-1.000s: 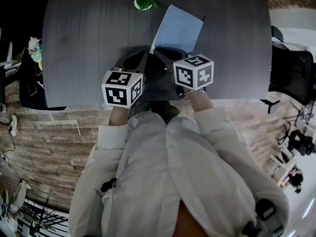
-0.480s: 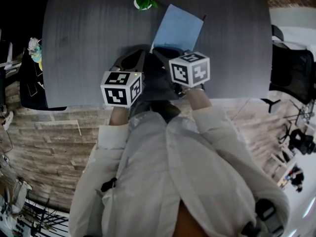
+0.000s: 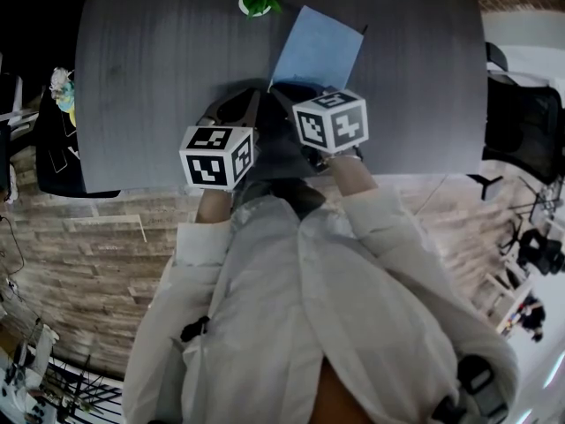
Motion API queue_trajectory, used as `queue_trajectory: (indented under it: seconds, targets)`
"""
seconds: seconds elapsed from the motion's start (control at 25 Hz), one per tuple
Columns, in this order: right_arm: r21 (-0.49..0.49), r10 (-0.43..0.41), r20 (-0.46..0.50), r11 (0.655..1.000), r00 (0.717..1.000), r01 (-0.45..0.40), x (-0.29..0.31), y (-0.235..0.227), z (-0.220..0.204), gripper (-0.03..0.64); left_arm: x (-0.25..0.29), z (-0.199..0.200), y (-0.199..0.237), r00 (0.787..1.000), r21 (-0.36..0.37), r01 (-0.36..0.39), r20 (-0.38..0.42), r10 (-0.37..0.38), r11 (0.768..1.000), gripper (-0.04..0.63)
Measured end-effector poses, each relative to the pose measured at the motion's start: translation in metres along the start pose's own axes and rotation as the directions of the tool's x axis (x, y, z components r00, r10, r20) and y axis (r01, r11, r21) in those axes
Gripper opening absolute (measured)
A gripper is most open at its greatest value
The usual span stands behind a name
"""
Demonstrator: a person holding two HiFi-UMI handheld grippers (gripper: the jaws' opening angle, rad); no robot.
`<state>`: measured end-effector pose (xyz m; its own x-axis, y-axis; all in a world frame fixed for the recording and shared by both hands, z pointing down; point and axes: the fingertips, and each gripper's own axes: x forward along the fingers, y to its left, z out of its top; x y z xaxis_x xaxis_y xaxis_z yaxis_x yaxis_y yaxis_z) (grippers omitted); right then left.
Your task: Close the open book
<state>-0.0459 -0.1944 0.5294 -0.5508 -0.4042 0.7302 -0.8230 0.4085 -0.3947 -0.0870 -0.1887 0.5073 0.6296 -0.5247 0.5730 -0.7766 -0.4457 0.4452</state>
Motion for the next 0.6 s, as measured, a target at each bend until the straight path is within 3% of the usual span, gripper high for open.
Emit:
queue_trajectory:
  seconds: [0.6]
  targets:
    - [-0.030, -0.024, 0.020, 0.999, 1.000, 0.024, 0.0013, 0.0051, -0.0005, 0.031, 0.0038, -0.0035, -0.0038, 1.000, 0.009, 0.016, -0.023, -0.016, 1.000, 0.011]
